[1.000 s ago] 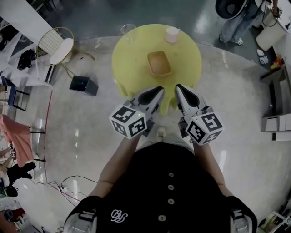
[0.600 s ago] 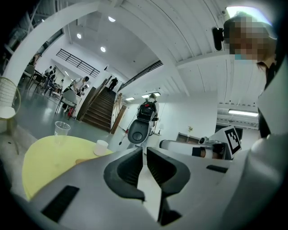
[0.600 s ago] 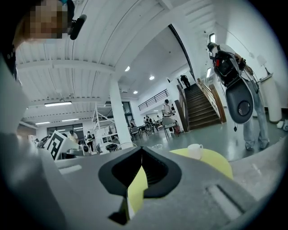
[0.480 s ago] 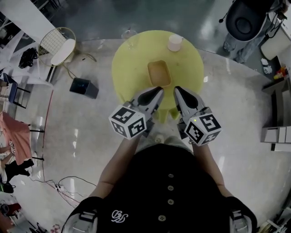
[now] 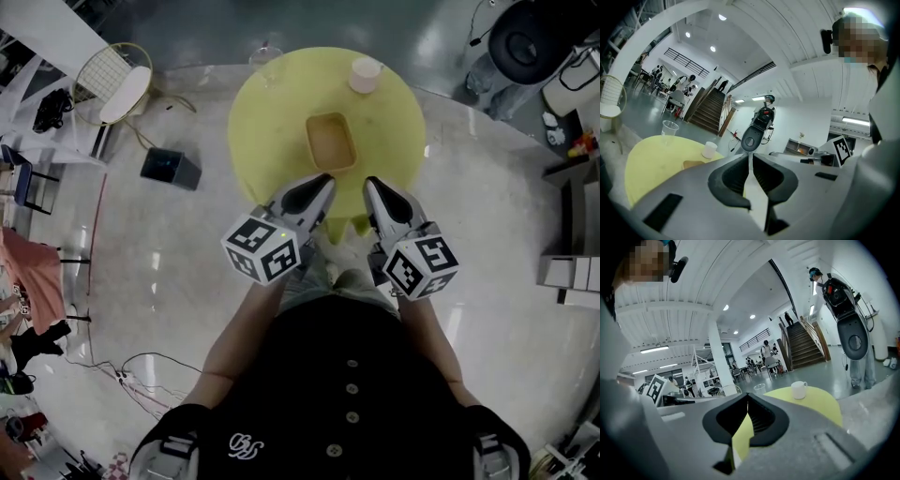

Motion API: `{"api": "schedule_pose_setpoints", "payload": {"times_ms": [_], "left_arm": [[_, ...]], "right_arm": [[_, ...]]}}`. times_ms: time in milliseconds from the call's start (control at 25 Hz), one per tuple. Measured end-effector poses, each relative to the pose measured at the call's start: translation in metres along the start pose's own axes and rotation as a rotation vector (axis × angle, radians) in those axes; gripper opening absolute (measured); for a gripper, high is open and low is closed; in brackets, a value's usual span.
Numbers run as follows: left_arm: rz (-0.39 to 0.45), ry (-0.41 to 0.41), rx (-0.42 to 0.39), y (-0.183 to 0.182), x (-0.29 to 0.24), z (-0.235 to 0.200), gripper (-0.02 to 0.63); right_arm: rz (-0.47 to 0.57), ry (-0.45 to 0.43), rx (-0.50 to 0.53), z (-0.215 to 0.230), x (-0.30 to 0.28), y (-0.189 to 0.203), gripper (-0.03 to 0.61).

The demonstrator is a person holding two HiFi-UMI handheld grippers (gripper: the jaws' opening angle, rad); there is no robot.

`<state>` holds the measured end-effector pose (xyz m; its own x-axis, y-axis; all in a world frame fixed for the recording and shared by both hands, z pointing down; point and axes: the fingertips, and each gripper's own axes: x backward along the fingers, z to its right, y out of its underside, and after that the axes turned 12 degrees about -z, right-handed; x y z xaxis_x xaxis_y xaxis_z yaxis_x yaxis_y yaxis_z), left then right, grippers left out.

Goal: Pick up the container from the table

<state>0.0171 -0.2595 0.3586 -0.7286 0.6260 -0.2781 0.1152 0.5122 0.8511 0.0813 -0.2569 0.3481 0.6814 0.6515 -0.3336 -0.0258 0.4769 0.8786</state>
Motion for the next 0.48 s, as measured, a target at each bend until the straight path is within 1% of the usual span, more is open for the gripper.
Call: {"api": "schedule_pose_setpoints", "payload": {"times_ms": [160,480], "left_arm": [[-0.022,0.011,0.009,0.002,-0.004,-0.007,0.035],[-0.059,0.016,0.035,-0.005,-0.011,-0.032,0.035]], "right_arm": [[-0.011,0.010,-0.018,0.003,-0.008,0.002,0.003],[-0.049,0.028,-0.037,0.007,-0.031,-0.001,0.003]]}}
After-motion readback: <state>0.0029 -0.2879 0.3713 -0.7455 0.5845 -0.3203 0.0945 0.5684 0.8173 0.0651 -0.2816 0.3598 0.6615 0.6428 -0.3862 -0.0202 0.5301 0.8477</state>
